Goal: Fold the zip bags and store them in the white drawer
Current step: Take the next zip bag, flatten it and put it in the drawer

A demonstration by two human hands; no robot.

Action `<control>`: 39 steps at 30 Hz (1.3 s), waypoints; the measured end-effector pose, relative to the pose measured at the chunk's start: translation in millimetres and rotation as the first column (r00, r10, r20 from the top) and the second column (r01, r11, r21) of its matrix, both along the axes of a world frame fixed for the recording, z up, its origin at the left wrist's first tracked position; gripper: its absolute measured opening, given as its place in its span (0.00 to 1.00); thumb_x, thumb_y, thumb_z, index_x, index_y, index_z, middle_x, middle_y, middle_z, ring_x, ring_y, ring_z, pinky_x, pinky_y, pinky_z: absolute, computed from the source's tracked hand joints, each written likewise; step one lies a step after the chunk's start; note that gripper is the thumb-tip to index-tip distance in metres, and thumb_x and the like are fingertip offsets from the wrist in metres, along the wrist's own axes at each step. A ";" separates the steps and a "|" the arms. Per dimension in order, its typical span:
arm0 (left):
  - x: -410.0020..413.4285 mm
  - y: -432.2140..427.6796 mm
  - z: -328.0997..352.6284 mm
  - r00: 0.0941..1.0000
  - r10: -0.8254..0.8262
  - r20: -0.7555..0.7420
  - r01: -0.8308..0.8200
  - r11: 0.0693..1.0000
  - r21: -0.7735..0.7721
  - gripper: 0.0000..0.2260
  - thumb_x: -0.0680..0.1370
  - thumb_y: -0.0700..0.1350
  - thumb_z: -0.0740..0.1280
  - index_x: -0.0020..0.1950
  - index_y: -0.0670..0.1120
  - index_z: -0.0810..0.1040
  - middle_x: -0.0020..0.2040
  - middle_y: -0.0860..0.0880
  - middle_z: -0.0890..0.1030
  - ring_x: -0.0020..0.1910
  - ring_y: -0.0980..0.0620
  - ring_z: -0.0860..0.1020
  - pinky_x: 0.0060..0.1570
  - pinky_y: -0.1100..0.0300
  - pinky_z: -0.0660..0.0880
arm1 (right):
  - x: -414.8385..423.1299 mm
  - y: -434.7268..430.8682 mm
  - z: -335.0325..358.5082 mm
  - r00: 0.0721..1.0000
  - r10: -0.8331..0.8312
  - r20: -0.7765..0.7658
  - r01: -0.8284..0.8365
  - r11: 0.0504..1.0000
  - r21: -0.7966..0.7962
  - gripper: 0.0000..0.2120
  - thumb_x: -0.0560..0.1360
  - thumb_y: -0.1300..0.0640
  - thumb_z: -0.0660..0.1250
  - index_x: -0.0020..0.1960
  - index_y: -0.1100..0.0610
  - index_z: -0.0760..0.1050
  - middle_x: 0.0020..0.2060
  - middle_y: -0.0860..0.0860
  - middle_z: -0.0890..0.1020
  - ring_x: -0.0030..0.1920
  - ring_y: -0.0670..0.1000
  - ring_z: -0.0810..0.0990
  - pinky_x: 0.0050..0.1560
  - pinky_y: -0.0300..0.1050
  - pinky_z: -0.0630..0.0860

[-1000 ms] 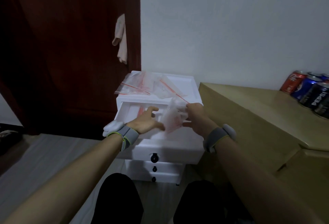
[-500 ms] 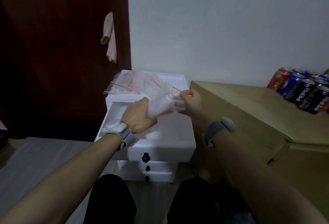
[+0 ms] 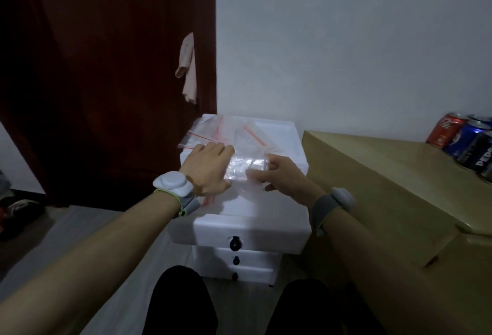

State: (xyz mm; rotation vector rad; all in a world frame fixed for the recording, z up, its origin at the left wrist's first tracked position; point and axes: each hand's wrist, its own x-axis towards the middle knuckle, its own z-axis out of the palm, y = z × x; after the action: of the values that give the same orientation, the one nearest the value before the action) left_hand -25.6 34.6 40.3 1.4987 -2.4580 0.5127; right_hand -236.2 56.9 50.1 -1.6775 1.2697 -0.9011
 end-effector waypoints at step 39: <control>-84.0 -80.0 22.3 0.795 0.299 -0.527 -0.381 0.923 -0.052 0.23 0.70 0.54 0.68 0.62 0.46 0.75 0.65 0.44 0.72 0.66 0.42 0.66 0.61 0.48 0.63 | -84.4 -9.2 -12.3 0.561 -0.557 0.612 0.488 0.820 0.299 0.18 0.76 0.55 0.72 0.62 0.57 0.72 0.49 0.54 0.80 0.37 0.49 0.84 0.31 0.40 0.77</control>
State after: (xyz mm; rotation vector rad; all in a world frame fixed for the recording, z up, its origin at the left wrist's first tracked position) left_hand -109.6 -45.4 62.6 1.7487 -1.7120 0.2992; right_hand -320.6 47.7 37.8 -0.7076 1.2482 -1.6068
